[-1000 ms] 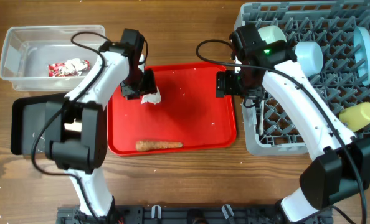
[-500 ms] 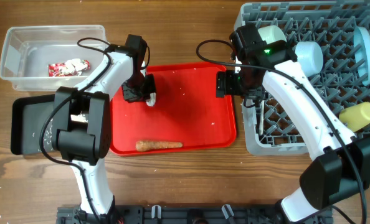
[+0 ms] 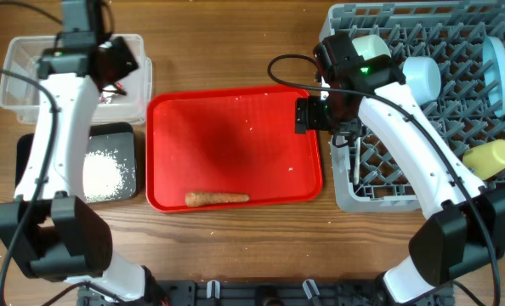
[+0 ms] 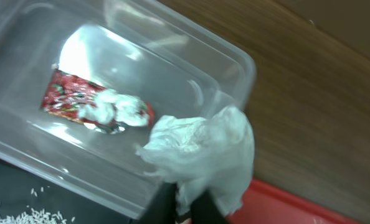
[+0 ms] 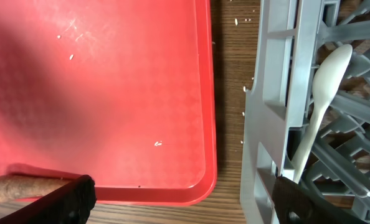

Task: Sort waste into correct bins and load items into the dishwasher rack
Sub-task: 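Grasp the second white tissue with the left gripper and drop it in the clear bin, then grasp the carrot on the red tray with the left gripper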

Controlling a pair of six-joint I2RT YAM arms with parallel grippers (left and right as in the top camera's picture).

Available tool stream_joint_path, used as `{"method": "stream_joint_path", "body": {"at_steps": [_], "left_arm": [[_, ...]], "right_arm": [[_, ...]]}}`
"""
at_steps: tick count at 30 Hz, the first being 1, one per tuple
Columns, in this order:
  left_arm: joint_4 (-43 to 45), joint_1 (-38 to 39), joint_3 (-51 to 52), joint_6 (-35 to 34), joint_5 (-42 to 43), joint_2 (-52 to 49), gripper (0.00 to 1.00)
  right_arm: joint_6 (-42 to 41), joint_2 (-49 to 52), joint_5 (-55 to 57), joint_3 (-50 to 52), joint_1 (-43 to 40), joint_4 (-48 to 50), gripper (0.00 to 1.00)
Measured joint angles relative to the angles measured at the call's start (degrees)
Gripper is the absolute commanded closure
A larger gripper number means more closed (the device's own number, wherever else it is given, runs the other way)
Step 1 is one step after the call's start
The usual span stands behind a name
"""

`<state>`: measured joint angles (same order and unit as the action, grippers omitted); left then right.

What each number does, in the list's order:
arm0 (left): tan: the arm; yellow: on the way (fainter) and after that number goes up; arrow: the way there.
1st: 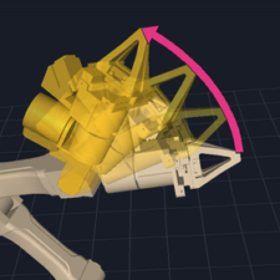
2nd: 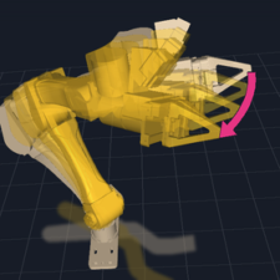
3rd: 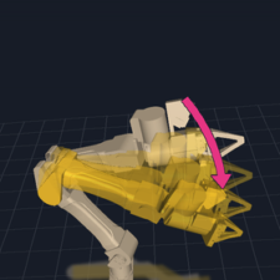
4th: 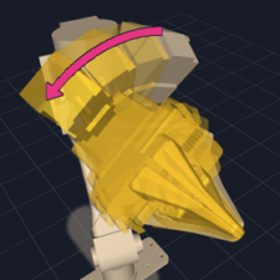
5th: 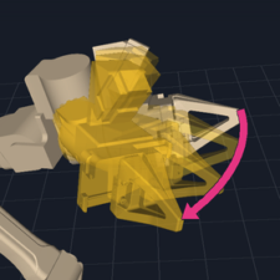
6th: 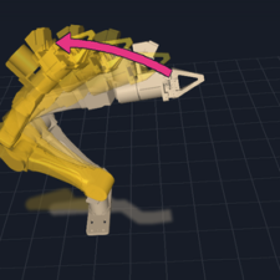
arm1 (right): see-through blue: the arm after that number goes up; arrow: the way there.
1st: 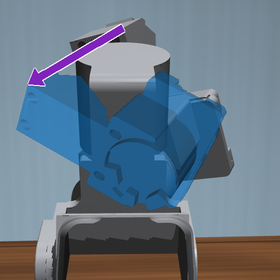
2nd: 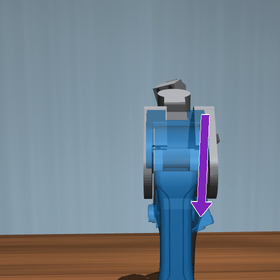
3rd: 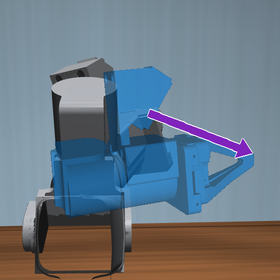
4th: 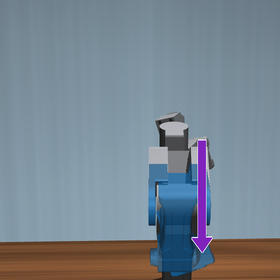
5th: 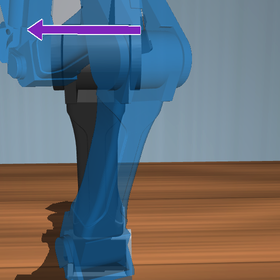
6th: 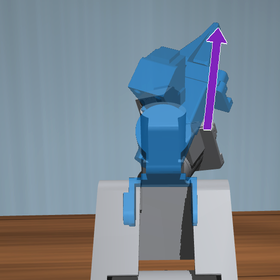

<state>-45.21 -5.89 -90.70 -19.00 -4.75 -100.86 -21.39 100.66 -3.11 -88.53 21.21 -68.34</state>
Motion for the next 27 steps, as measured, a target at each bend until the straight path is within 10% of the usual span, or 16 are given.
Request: {"method": "stream_joint_path", "body": {"at_steps": [3, 14, 27], "left_arm": [[1.9, -3.4, 0.0, 0.4, -0.6, -2.2, 0.41], [1.8, -4.5, 0.2, 0.8, -0.5, -3.1, 0.41], [-28.3, 12.7, 1.3, -10.4, 16.0, -3.0, 0.07]], "right_arm": [[0.0, 0.0, 0.0, 0.0, 0.0, 0.0, 0.07], [0.0, 0.0, 0.0, 0.0, 0.0, 0.0, 0.07], [0.0, 0.0, 0.0, 0.0, 0.0, 0.0, 0.07]]}}
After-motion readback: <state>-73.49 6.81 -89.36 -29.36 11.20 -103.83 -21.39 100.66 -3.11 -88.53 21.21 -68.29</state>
